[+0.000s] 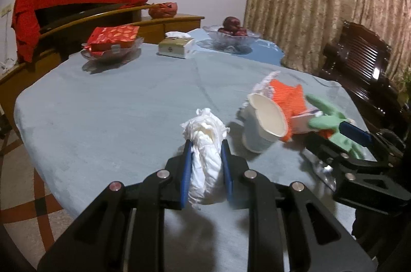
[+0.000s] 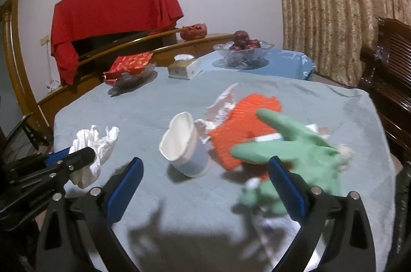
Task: Collect trash
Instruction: 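Grasp the white paper cup with the right gripper while the left gripper holds the tissue, then carry the tissue and paper cup over the bin and open both grippers, then return both grippers to the table above the green glove and orange net, then grasp the green rubber glove with the right gripper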
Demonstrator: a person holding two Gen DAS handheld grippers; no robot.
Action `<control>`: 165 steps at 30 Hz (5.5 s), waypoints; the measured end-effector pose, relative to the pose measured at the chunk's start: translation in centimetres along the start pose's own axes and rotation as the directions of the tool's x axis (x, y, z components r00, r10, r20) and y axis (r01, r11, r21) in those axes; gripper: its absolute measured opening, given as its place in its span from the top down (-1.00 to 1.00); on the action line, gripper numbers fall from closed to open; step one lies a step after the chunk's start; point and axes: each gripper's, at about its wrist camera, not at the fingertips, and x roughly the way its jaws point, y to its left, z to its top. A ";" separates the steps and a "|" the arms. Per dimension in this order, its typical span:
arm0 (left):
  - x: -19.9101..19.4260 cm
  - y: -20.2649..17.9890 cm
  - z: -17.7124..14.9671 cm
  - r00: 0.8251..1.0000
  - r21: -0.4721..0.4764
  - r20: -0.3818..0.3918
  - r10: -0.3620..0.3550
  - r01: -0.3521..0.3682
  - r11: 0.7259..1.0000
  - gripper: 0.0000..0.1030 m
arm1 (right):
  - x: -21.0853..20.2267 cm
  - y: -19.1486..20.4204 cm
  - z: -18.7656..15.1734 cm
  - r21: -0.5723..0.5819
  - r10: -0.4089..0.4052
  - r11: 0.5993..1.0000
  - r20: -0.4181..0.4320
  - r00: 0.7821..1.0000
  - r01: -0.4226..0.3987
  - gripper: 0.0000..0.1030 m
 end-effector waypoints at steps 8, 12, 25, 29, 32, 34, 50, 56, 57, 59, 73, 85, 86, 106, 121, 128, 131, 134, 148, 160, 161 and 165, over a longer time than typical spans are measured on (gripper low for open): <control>1.3 2.0 0.0 1.000 -0.032 -0.003 0.016 -0.016 0.999 0.60 | 4.3 2.0 -0.1 -0.008 0.007 1.000 -0.058 0.998 -0.007 -0.49; 1.9 2.6 0.0 1.000 -0.043 -0.006 0.020 -0.021 0.999 0.60 | 5.8 2.1 -0.2 -0.005 0.006 1.000 -0.091 0.996 -0.006 -0.23; 2.3 2.3 0.2 1.000 -0.033 -0.007 0.020 -0.020 0.999 0.60 | 5.7 1.8 0.0 -0.007 0.034 0.999 -0.123 0.992 -0.035 0.56; 1.9 1.7 0.5 1.000 -0.022 0.001 0.011 -0.011 1.000 0.59 | 4.2 1.5 0.3 -0.001 0.048 0.999 -0.108 0.993 -0.048 0.61; 1.4 0.8 0.9 1.000 -0.014 0.010 0.004 -0.004 1.000 0.59 | 2.4 1.0 0.7 -0.001 0.049 0.999 -0.089 0.995 -0.049 0.62; 0.9 0.2 1.1 1.000 -0.008 0.017 -0.003 0.003 1.000 0.59 | 1.3 0.6 1.0 0.005 0.046 0.999 -0.075 0.996 -0.045 0.62; -2.9 -10.9 2.6 0.983 0.101 0.059 -0.175 0.169 0.980 0.59 | -10.8 -6.0 2.8 0.035 0.001 0.999 0.065 0.998 -0.004 0.72; -4.4 -14.5 2.4 0.971 0.142 0.067 -0.228 0.217 0.966 0.59 | -15.1 -8.3 2.6 0.067 -0.031 0.997 0.115 0.993 0.024 0.72; -4.7 -15.2 2.4 0.969 0.153 0.068 -0.239 0.227 0.962 0.59 | -15.8 -8.8 2.5 0.073 -0.047 0.997 0.122 0.991 0.039 0.72; -5.0 -16.5 2.4 0.963 0.168 0.064 -0.263 0.249 0.954 0.59 | -16.9 -10.0 2.3 0.085 -0.082 0.994 0.128 0.988 0.072 0.72; -5.6 -29.8 0.7 0.878 0.306 -0.011 -0.478 0.458 0.835 0.59 | -24.0 -19.5 -1.0 0.204 -0.360 0.920 0.107 0.927 0.334 0.72; -4.6 -39.6 -2.3 0.800 0.386 -0.097 -0.591 0.578 0.719 0.59 | -27.3 -26.6 -6.6 0.302 -0.517 0.816 -0.001 0.856 0.493 0.72; -4.3 -40.5 -2.6 0.794 0.389 -0.109 -0.598 0.588 0.709 0.59 | -27.3 -27.0 -6.9 0.309 -0.522 0.809 -0.010 0.853 0.499 0.72; -0.5 -42.8 -3.9 0.746 0.336 -0.222 -0.628 0.663 0.669 -0.22 | -27.4 -30.4 -10.2 0.359 -0.556 0.749 -0.119 0.823 0.557 0.13; -2.6 -32.1 0.6 0.857 0.309 -0.039 -0.513 0.499 0.810 -0.84 | -27.0 -25.7 -6.2 0.349 -0.513 0.808 0.021 0.858 0.475 -0.88; -3.3 -22.9 2.2 0.932 0.236 0.037 -0.362 0.343 0.909 -0.85 | -23.4 -21.6 -3.3 0.288 -0.406 0.882 0.066 0.911 0.372 -0.88; -3.3 -19.2 2.9 0.955 0.208 0.060 -0.292 0.274 0.939 -0.85 | -21.3 -19.5 -2.2 0.255 -0.356 0.910 0.075 0.931 0.327 -0.88; -3.2 -16.5 3.2 0.968 0.182 0.070 -0.241 0.225 0.957 -0.85 | -19.2 -17.8 -1.4 0.229 -0.314 0.930 0.079 0.946 0.289 -0.88; -0.9 -10.3 3.1 0.990 0.122 0.075 -0.117 0.107 0.987 -0.85 | -10.6 -12.5 -0.3 0.157 -0.207 0.968 0.052 0.977 0.197 -0.88; 2.4 -8.5 2.9 0.996 0.106 0.053 -0.073 0.067 0.992 -0.85 | -4.0 -11.3 -0.5 0.119 -0.172 0.978 -0.008 0.985 0.172 -0.79; 2.7 -8.4 2.9 0.996 0.102 0.050 -0.073 0.068 0.992 -0.85 | -3.4 -11.2 -0.5 0.116 -0.167 0.979 -0.013 0.986 0.167 -0.78; 3.6 -8.5 3.0 0.996 0.099 0.041 -0.076 0.072 0.993 -0.85 | -1.5 -11.1 -0.6 0.103 -0.154 0.982 -0.041 0.987 0.157 -0.65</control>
